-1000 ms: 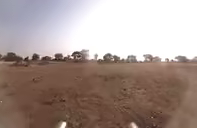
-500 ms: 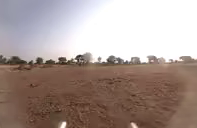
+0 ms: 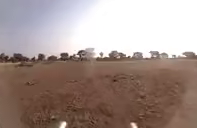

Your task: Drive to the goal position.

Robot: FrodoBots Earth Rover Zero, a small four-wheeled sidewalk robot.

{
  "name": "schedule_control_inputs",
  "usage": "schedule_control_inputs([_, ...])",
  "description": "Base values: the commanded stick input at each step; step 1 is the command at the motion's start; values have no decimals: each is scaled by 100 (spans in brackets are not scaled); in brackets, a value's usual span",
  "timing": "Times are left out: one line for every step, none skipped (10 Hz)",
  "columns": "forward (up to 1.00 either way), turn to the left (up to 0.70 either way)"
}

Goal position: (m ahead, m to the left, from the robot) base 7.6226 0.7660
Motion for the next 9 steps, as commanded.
schedule_control_inputs([70,0])
schedule_control_inputs([70,0])
schedule_control_inputs([70,0])
schedule_control_inputs([70,0])
schedule_control_inputs([70,0])
schedule_control_inputs([70,0])
schedule_control_inputs([70,0])
schedule_control_inputs([70,0])
schedule_control_inputs([70,0])
